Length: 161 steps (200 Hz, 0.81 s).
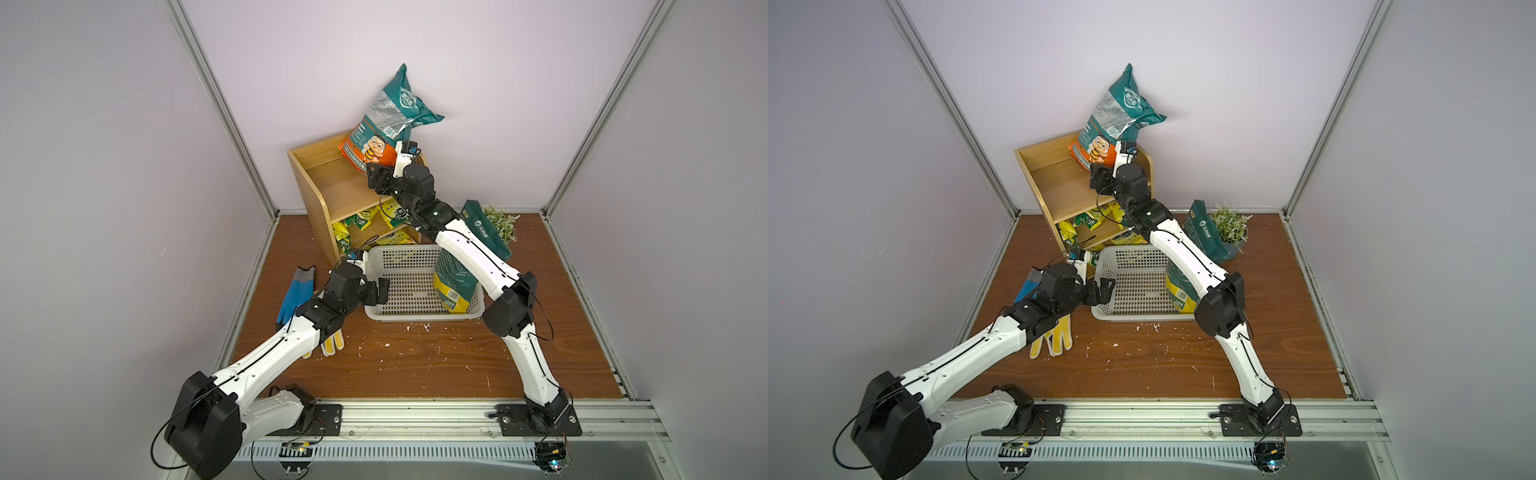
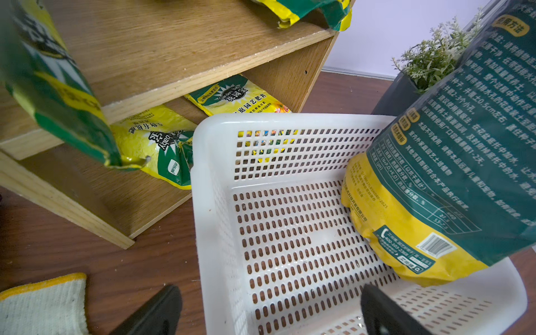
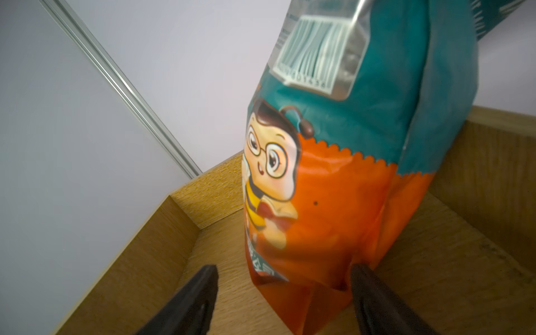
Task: Take down the fertilizer bag from the shelf
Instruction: Pick up the fertilizer bag from the shelf.
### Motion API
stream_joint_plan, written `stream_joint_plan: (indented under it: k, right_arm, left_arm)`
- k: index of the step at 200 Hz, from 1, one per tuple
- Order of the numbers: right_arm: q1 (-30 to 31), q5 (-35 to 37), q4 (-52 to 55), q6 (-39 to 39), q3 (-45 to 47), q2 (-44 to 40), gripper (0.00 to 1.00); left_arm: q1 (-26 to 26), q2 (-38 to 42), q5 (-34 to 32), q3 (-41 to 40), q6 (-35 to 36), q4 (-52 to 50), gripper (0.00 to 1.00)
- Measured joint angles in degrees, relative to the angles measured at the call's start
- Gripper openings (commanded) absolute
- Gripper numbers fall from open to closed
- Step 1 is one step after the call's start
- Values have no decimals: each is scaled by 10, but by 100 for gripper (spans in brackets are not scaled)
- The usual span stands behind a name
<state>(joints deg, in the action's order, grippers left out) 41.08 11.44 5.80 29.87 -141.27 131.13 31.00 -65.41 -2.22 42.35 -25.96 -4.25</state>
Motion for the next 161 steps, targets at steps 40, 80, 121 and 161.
stream_joint_plan:
  k: [40, 80, 121, 161]
  right_arm:
    - [1, 12, 17, -13, 17, -4, 81]
    - [1, 0, 1, -35, -46, 39, 81]
    - [0, 1, -25, -44, -163, 129, 41]
    - [-3, -14, -53, -43, -148, 131, 0]
  left_arm:
    - [-1, 0, -1, 0, 5, 0, 100]
    - [-2, 0, -2, 0, 7, 1, 99]
    - [-2, 0, -10, 0, 7, 1, 100]
    - [-3, 9, -23, -5, 7, 0, 100]
